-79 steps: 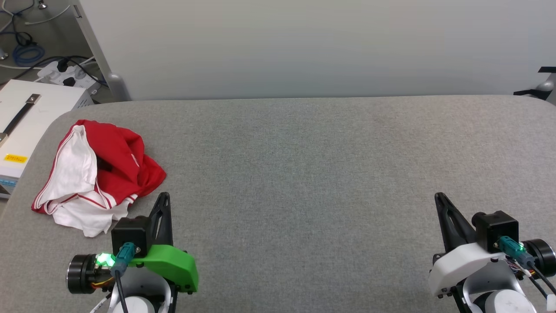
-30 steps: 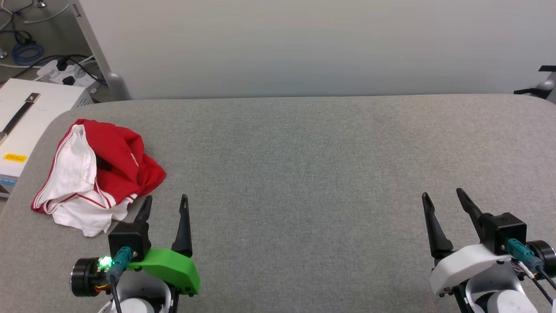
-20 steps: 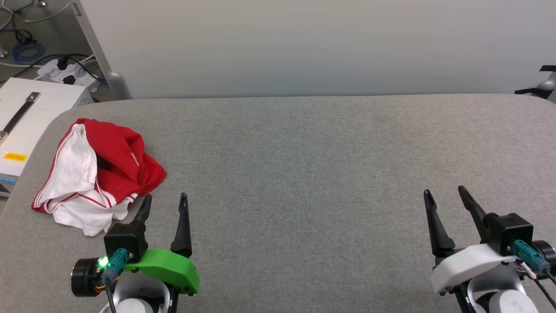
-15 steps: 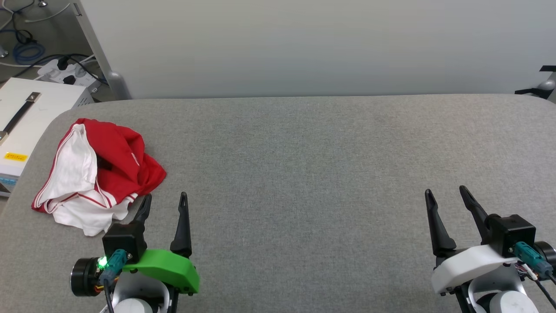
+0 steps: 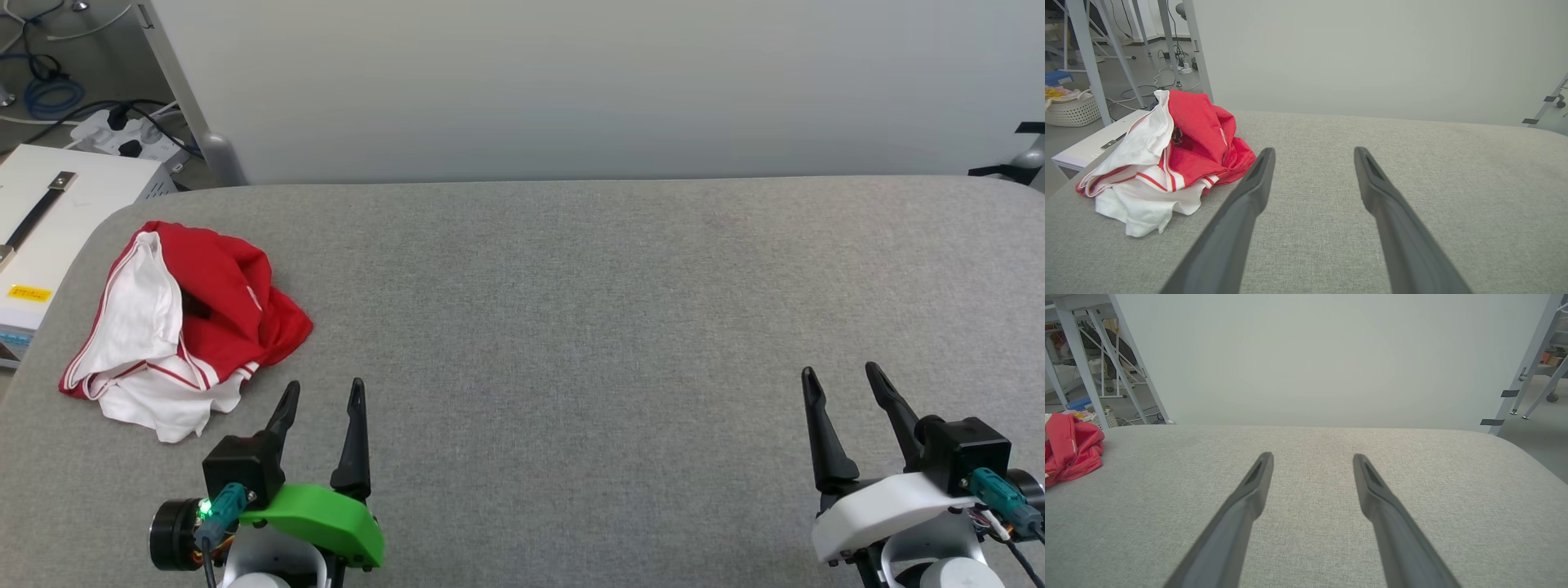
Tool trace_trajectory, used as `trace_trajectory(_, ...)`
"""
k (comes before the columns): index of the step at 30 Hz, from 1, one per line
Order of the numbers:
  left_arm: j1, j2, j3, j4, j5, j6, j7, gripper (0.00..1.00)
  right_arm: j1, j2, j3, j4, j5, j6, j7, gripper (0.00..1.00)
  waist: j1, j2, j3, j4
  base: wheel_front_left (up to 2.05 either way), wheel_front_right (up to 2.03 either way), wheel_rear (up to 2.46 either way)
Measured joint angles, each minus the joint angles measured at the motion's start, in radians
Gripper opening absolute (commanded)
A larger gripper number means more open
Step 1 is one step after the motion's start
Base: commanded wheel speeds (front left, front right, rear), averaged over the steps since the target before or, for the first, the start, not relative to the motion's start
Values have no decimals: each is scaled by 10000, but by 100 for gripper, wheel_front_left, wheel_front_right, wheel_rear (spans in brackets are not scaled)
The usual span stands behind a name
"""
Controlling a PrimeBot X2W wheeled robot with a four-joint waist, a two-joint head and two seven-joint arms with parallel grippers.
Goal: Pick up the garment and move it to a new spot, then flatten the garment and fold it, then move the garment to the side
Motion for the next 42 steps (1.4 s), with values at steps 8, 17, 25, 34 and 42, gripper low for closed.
trace_trajectory(8, 1, 0, -29, 27, -155, -79, -169, 100, 0, 0, -27, -61, 408, 0, -151, 100, 0, 0, 38, 9, 0, 0, 0)
trace_trajectory(17, 23, 0, -54, 121, -332, -173, -353, 100, 16, 0, -56, -6, 443, 0, -318, 100, 0, 0, 50, 25, 0, 0, 0)
trace_trajectory(25, 63, 0, -94, 393, -523, -226, -523, 100, 35, 0, -82, 196, 426, 0, -497, 100, 0, 0, 84, 27, 0, 0, 0)
trace_trajectory(34, 64, 0, -113, 537, -790, -316, -700, 100, 40, 0, -79, 247, 531, 0, -685, 100, 0, 0, 158, 72, 0, 0, 0)
trace_trajectory(42, 62, -2, -123, 633, -924, -403, -876, 100, 167, 15, 163, 244, 623, 0, -832, 100, 0, 0, 202, 518, 0, 0, 0)
